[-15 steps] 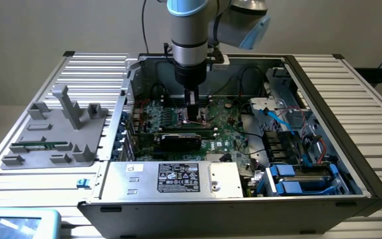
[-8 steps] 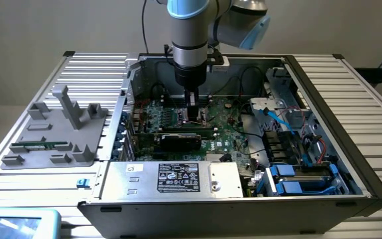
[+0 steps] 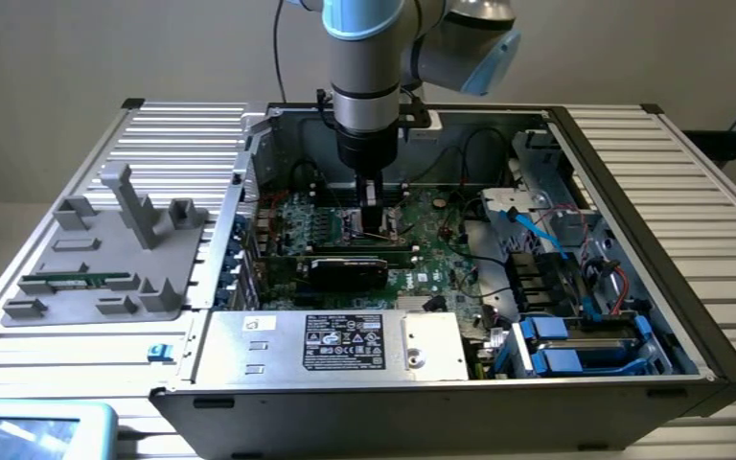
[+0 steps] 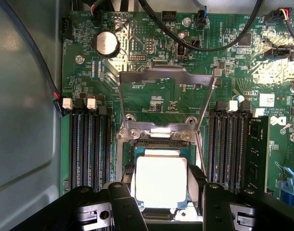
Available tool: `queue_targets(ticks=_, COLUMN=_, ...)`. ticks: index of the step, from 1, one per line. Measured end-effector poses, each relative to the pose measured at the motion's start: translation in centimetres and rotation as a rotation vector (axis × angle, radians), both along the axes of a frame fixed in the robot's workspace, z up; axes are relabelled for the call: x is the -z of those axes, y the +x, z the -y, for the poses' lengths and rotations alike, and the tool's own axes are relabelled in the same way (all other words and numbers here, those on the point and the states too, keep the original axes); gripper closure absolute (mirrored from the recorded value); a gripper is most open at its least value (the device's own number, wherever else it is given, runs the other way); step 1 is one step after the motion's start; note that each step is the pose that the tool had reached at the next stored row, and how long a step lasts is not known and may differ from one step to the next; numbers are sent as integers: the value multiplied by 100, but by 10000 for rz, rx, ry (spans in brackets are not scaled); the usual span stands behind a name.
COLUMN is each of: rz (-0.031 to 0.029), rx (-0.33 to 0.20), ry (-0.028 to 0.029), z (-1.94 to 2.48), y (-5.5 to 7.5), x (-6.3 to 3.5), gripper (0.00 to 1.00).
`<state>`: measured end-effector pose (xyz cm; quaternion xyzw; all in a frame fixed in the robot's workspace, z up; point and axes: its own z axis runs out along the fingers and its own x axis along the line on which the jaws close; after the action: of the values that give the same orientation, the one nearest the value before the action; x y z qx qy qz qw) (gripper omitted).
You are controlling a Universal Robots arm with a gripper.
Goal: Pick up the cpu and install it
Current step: 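Place the cpu into insertion slot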
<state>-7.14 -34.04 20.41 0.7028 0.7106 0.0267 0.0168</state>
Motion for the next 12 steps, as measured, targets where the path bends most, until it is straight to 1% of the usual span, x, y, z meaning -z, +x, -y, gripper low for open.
queue_targets(ticks=9, rz=1, rx=39, ry=9, z=0, y=22, x=3, gripper=47)
queue_targets(ticks=12, rz=3, rx=42, ry=11, z=-7, y=23, x=5, gripper=47)
